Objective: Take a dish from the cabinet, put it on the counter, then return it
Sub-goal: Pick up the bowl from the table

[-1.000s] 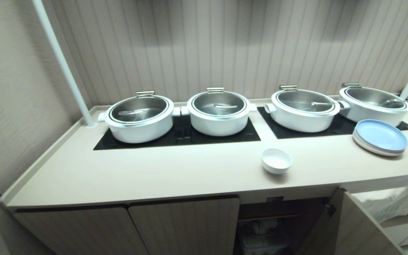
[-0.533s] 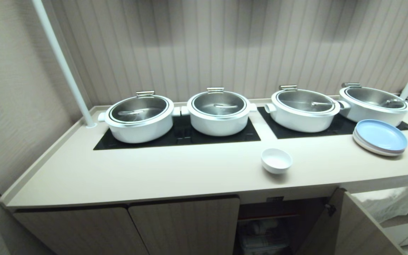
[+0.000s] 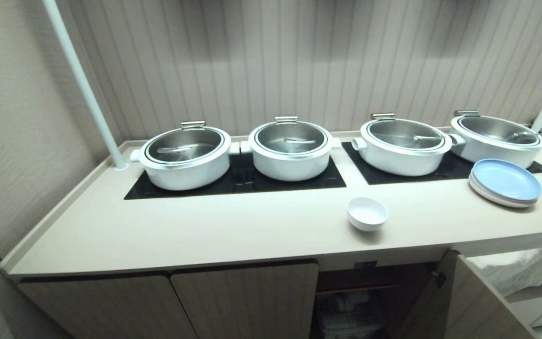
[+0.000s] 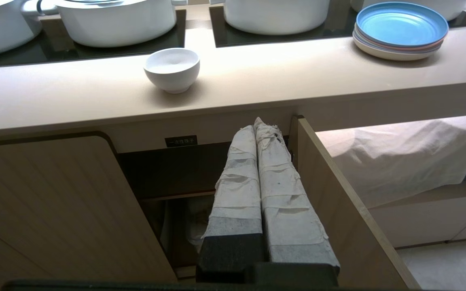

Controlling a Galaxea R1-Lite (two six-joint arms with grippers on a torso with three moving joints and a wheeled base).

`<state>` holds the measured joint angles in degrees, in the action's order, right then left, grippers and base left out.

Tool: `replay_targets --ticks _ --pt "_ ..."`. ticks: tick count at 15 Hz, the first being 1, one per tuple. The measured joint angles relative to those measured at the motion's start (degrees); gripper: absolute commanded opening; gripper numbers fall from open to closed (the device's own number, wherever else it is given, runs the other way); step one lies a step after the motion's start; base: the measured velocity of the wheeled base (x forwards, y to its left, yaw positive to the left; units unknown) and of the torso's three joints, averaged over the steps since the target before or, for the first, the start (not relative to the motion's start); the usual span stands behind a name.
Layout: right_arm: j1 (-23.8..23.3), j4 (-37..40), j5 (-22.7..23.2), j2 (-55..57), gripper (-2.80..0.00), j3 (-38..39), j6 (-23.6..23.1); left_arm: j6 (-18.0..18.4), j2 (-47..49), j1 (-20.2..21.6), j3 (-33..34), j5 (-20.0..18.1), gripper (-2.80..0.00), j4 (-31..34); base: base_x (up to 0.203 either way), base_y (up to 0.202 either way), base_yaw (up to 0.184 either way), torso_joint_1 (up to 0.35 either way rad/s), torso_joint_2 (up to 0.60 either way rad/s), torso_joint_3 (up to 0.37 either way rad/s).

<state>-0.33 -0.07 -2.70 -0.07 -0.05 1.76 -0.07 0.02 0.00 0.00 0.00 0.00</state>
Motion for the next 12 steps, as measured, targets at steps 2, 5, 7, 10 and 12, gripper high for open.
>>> replay_targets --ticks 2,5,7,10,12 --pt "0.00 0.00 0.00 0.00 -2.80 0.00 0.00 0.02 0.00 0.00 0.00 0.00 -2.80 0.00 0.000 0.000 0.000 0.000 0.00 0.000" --pt "0.00 0.44 -0.02 0.00 -2.80 -0.09 -0.04 0.02 0.00 0.00 0.00 0.00 -2.80 0.00 0.000 0.000 0.000 0.000 0.00 0.000" --pt "0.00 0.59 -0.06 0.28 -2.80 -0.18 -0.41 0.00 0.00 0.00 0.00 -0.01 -2.80 0.00 0.000 0.000 0.000 0.000 0.00 0.000" --pt "0.00 0.36 -0.19 1.62 -2.80 -0.92 -0.34 0.07 0.00 0.00 0.00 0.00 -2.80 0.00 0.000 0.000 0.000 0.000 0.00 0.000" --pt "-0.01 0.67 -0.25 2.58 -2.80 -2.38 -0.09 0.02 0.00 0.00 0.00 0.00 -2.80 0.01 0.000 0.000 0.000 0.000 0.00 0.000"
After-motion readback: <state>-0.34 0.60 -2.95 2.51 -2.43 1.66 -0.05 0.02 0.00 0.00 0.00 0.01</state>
